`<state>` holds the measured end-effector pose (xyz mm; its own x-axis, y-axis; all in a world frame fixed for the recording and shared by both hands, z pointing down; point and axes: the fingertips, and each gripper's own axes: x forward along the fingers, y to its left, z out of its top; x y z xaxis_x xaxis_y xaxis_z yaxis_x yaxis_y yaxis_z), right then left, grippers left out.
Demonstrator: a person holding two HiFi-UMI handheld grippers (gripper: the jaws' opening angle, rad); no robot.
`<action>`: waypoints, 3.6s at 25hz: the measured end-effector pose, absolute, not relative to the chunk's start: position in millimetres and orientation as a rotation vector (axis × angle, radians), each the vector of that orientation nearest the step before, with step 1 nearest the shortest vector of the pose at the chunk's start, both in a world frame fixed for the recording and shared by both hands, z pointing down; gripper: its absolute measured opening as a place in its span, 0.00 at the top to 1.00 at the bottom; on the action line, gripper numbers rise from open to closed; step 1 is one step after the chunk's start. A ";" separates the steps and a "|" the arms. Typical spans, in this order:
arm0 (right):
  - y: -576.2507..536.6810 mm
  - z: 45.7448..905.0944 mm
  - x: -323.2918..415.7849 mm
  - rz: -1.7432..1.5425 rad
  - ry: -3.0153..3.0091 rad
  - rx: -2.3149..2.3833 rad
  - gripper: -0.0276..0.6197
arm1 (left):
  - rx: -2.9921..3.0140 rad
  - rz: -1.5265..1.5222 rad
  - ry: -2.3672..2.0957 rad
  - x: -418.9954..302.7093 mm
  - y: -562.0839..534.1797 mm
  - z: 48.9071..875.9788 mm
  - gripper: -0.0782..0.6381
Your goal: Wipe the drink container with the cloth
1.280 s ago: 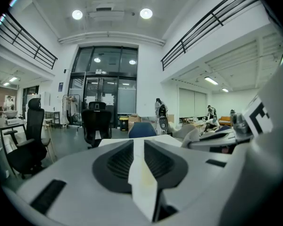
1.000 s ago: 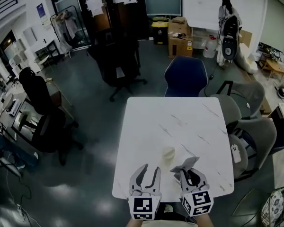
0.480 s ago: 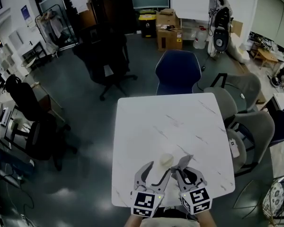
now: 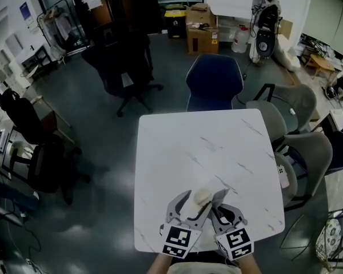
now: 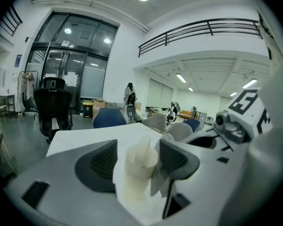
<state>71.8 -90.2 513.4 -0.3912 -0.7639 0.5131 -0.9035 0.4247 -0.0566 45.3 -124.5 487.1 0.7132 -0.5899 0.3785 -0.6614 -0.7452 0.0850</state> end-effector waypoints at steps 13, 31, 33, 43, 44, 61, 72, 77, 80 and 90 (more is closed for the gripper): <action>-94.7 538.6 60.9 0.521 -2.258 1.348 0.89 | 2.710 0.596 -0.871 56.1 -126.0 510.4 0.53; -90.6 585.4 49.9 0.585 -2.208 1.224 0.88 | 2.745 0.587 -0.810 58.0 -125.8 511.4 0.53; -91.2 591.7 48.2 0.593 -2.202 1.205 0.89 | 2.750 0.588 -0.804 57.6 -126.1 511.5 0.53; -92.3 620.1 45.6 0.606 -2.162 1.156 0.89 | 2.774 0.616 -0.766 56.3 -125.9 510.5 0.53; -92.3 621.8 45.4 0.603 -2.157 1.150 0.89 | 2.776 0.623 -0.759 56.0 -125.7 510.7 0.53; -92.5 666.8 47.0 0.599 -2.049 1.071 0.89 | 2.853 0.760 -0.526 53.6 -120.8 518.9 0.54; -93.9 640.1 55.1 0.578 -2.084 1.098 0.89 | 2.900 0.829 -0.406 54.0 -118.5 521.1 0.54; -95.5 623.4 58.6 0.534 -2.111 1.067 0.89 | 2.929 0.889 -0.316 54.1 -118.7 522.6 0.54; -96.7 609.5 59.1 0.508 -2.141 1.040 0.89 | 2.945 0.924 -0.258 52.9 -119.9 523.1 0.54; -97.2 560.2 61.1 0.362 -2.218 0.896 0.89 | 2.994 0.971 -0.099 51.7 -119.1 525.9 0.54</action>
<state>61.1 -97.2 560.2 -0.5103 -0.4956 0.7028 -0.6934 0.7205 0.0046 51.7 -119.1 525.9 0.8079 -0.0618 0.5861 -0.0575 -0.9980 -0.0260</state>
